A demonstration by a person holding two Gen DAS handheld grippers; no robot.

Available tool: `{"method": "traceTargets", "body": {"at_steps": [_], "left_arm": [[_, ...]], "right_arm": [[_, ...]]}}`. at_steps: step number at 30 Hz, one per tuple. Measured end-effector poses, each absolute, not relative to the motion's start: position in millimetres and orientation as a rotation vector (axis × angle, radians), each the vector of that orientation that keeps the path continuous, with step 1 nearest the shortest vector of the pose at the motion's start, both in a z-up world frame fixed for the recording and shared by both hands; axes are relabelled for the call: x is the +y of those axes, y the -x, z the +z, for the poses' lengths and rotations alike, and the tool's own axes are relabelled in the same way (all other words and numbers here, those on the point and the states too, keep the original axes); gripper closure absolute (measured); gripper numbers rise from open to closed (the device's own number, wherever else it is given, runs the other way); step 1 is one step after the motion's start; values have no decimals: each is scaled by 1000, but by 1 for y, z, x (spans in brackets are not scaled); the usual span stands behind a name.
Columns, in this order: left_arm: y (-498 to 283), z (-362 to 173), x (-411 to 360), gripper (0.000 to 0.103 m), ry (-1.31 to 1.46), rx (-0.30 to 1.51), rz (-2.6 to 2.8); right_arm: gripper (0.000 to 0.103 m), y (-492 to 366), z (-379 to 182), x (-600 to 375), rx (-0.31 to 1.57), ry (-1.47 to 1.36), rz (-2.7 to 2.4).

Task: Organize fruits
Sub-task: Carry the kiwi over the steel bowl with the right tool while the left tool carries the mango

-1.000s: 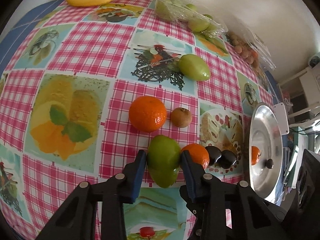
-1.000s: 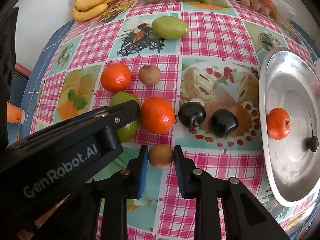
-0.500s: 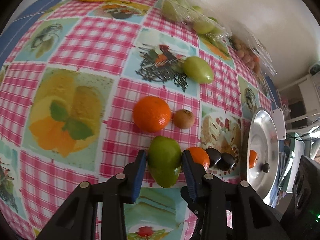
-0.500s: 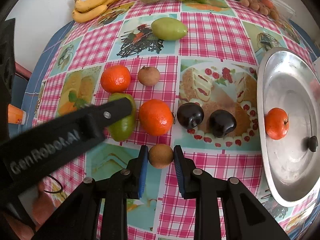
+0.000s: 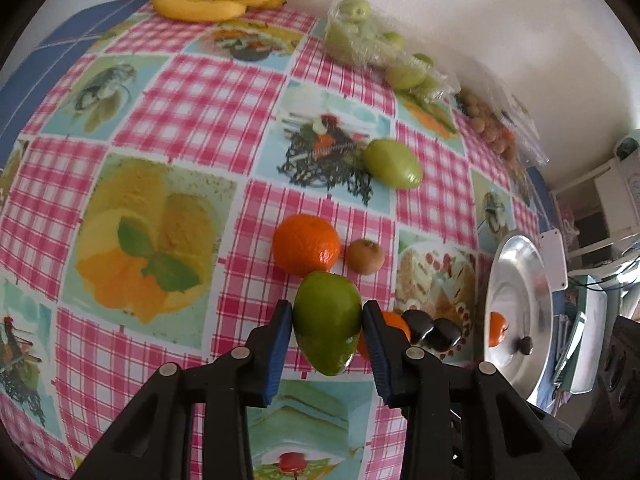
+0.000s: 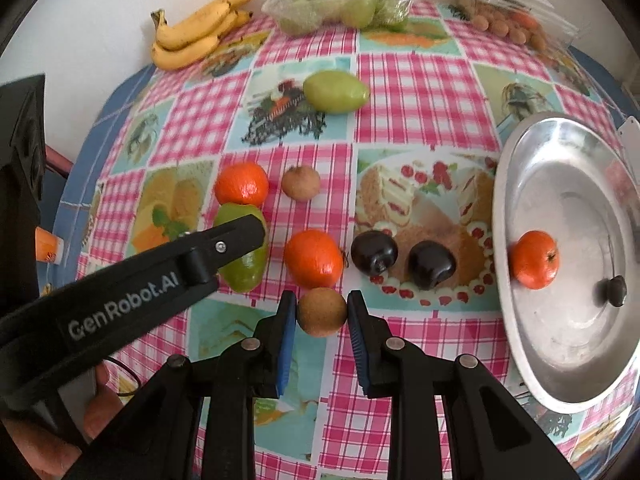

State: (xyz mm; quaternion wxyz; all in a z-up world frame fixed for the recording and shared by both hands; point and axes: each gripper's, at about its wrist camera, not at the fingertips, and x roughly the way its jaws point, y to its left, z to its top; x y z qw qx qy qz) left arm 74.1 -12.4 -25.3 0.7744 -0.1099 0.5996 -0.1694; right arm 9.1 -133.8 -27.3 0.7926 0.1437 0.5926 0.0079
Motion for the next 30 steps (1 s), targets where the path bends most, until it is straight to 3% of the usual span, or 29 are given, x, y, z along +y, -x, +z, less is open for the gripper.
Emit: {"method": "traceTargets", "body": {"at_steps": [15, 30], "left_arm": [[-76, -2, -6, 64, 260, 1231, -348], [-67, 4, -45, 64, 206, 1221, -390]], "right_arm": [[76, -5, -6, -159, 1225, -335, -53], [76, 8, 4, -247, 1174, -452, -268]]}}
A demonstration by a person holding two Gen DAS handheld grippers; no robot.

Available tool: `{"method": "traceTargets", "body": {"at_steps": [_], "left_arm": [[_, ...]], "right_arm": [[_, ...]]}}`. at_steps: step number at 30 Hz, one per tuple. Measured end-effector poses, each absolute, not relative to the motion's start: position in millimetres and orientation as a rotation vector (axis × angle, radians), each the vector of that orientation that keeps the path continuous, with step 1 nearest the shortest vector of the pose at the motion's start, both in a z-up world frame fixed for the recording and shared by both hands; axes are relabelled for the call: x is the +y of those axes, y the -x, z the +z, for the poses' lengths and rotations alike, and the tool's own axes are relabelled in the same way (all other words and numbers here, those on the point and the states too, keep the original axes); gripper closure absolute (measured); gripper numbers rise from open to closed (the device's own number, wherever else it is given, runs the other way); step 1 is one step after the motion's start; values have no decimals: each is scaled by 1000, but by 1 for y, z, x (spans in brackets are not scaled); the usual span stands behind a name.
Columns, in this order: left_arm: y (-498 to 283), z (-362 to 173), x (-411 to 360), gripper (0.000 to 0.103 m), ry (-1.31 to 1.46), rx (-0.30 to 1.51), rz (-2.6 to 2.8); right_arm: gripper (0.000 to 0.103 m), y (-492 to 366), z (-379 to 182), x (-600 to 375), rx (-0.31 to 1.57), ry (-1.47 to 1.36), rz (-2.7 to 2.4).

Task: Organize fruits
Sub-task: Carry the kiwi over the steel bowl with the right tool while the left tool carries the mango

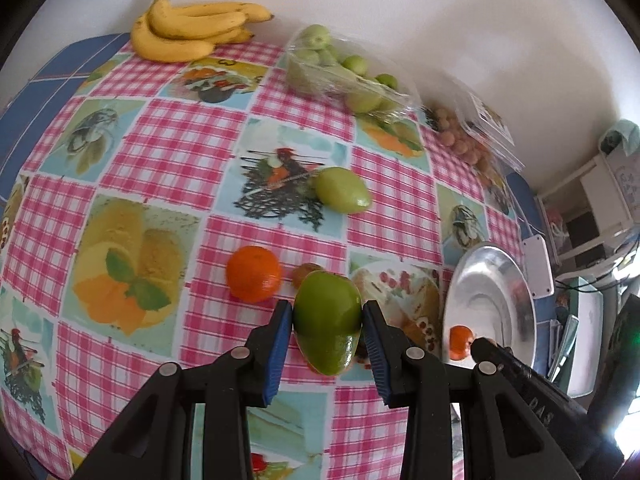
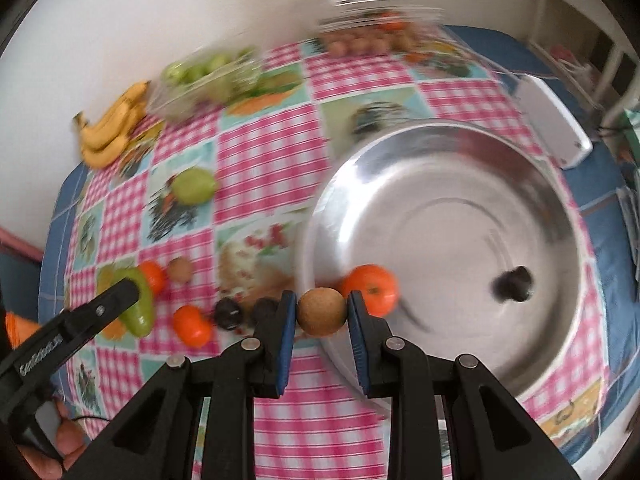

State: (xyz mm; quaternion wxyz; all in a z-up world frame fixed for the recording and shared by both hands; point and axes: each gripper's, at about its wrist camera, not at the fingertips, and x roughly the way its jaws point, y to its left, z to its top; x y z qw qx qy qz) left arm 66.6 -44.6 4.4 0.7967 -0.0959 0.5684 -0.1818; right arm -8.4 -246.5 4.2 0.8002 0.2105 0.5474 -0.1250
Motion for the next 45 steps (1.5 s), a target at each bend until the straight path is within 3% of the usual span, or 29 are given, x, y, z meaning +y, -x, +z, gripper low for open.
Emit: {"method": "traceTargets", "body": {"at_steps": [23, 45], "left_arm": [[-34, 13, -185, 64, -36, 1152, -633], [-53, -21, -220, 64, -97, 1185, -642]], "right_arm": [[76, 37, -14, -347, 1130, -631, -427], [76, 22, -37, -356, 1164, -640, -468]]}}
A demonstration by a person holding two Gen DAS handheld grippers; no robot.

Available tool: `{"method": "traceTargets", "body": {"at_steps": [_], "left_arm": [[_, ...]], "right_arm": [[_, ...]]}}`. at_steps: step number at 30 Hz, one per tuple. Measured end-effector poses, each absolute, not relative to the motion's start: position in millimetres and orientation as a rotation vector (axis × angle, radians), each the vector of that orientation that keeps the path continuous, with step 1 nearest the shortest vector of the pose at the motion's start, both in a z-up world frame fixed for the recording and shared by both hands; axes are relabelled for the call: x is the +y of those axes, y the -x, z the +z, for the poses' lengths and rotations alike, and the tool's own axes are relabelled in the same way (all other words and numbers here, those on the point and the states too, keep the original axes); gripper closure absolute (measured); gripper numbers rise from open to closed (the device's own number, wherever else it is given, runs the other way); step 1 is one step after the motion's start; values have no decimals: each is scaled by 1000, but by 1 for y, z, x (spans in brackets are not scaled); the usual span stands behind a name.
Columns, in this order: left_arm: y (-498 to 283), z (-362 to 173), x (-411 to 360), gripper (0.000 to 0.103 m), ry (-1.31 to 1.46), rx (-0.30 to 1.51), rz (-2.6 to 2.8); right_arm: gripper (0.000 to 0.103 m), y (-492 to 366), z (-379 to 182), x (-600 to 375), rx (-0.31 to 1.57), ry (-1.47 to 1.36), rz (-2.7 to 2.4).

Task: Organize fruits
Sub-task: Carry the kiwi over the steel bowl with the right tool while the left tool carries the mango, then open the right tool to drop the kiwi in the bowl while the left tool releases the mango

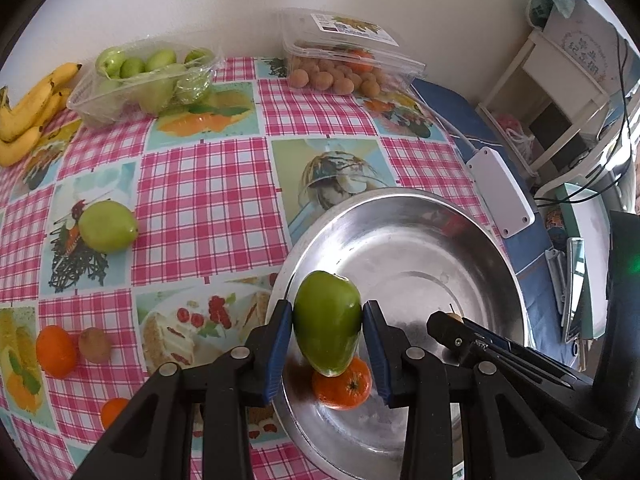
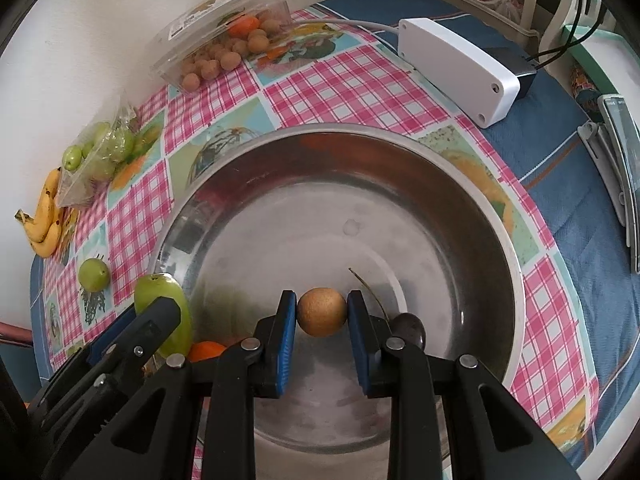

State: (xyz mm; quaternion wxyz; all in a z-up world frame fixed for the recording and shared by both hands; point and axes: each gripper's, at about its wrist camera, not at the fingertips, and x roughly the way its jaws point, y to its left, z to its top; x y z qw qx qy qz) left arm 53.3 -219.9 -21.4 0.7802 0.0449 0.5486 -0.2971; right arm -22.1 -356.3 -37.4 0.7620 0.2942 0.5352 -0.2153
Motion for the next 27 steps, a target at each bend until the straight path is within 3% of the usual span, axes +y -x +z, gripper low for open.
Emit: {"method": "traceTargets", "body": {"at_steps": [21, 27], "left_arm": [[-52, 7, -206, 61, -65, 1178, -643], [-56, 14, -192, 56, -76, 1164, -585]], "right_arm": [[71, 26, -10, -351, 1142, -589, -497], [72, 28, -1, -348, 1150, -554, -500]]}}
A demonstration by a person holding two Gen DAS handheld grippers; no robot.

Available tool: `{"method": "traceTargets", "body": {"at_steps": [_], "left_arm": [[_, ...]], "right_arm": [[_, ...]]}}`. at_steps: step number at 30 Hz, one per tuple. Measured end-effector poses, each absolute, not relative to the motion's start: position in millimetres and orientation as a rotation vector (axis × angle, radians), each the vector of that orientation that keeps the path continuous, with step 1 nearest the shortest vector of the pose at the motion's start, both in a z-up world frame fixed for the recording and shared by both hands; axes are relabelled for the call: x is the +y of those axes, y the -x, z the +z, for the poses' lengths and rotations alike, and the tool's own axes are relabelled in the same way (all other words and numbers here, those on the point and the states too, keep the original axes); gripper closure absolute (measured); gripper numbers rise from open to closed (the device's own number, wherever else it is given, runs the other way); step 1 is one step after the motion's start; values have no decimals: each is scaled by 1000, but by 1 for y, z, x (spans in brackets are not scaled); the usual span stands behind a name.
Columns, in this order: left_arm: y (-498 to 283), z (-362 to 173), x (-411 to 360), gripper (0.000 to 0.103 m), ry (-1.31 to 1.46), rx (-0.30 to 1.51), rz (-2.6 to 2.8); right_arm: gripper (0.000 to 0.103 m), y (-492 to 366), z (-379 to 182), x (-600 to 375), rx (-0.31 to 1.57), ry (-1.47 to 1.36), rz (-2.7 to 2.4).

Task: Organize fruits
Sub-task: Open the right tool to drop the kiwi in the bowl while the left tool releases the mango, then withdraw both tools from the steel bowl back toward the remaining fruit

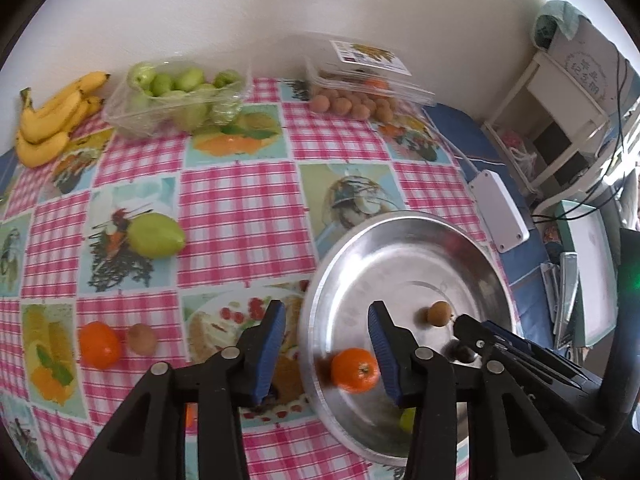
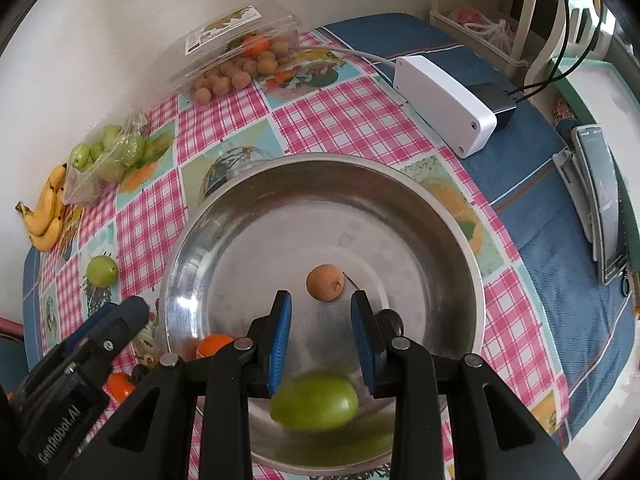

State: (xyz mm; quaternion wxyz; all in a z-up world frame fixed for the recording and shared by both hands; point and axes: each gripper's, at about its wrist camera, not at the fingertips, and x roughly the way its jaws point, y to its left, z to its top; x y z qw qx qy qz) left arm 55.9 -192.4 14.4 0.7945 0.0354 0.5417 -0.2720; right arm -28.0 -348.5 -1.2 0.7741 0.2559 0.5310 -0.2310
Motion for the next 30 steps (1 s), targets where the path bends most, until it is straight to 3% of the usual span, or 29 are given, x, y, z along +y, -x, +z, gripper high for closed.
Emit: {"method": "traceTargets", "body": {"at_steps": [9, 11, 14, 16, 19, 24, 30], "left_arm": [[-66, 4, -170, 55, -65, 1198, -500], [-68, 2, -166, 42, -65, 1203, -479], [-70, 1, -163, 31, -76, 1205, -442], [-72, -1, -162, 24, -88, 1210, -419], [-73, -5, -159, 18, -112, 1217, -376], [-75, -10, -156, 15, -155, 1215, -319], [-78, -14, -152, 2, -177, 1206, -280]], "right_arm": [[72, 25, -1, -344, 1173, -525, -483], [72, 24, -2, -343, 1180, -521, -479], [71, 21, -6, -343, 1202, -506, -478], [59, 19, -10, -342, 1217, -497, -487], [48, 18, -14, -343, 1230, -487, -502], [37, 18, -21, -344, 1259, -492, -507], [30, 17, -25, -342, 1273, -485, -502]]}}
